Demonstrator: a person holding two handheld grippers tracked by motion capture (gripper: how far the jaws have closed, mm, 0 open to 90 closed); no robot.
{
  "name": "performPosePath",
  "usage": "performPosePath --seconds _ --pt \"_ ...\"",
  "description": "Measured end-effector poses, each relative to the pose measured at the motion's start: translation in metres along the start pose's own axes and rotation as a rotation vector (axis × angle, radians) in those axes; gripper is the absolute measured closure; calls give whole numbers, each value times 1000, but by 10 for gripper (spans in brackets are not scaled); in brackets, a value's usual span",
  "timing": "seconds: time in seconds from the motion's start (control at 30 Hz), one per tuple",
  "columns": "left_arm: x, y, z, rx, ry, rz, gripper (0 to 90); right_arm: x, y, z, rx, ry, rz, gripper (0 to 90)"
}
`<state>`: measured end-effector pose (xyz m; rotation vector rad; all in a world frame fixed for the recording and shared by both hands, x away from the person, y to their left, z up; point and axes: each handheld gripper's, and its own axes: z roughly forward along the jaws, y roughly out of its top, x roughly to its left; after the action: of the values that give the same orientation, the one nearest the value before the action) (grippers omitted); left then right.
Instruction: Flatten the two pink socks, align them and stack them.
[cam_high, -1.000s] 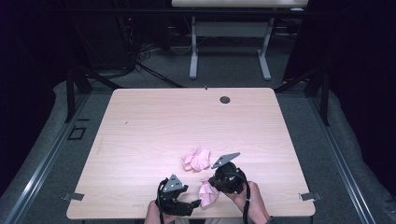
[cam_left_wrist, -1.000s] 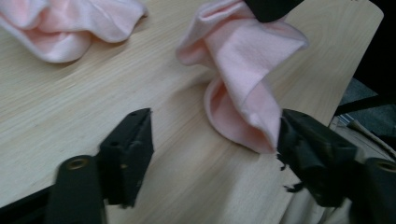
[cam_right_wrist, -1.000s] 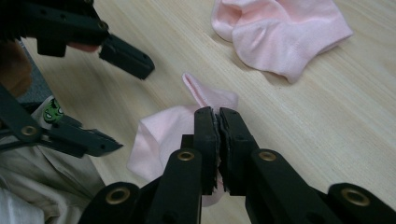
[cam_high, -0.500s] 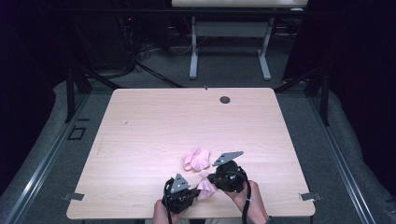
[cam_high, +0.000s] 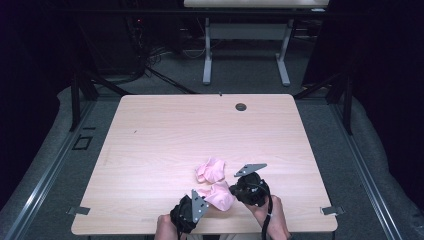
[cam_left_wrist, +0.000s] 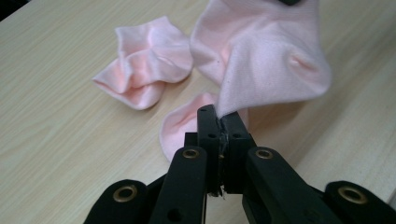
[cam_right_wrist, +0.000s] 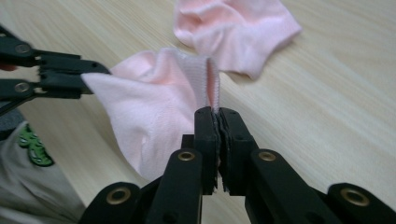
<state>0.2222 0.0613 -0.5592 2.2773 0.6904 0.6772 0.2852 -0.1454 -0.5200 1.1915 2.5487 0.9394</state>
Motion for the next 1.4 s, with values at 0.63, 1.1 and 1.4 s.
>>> performPosePath --seconds 0.63,1.1,1.4 --pt "68 3 9 46 -99 -289 489 -16 -15 17 98 2 31 605" --pt "54 5 39 181 -142 -139 741 -8 -15 28 147 -42 -40 728" --pt "52 1 38 158 -112 -123 882 -4 -16 32 169 -44 -64 841"
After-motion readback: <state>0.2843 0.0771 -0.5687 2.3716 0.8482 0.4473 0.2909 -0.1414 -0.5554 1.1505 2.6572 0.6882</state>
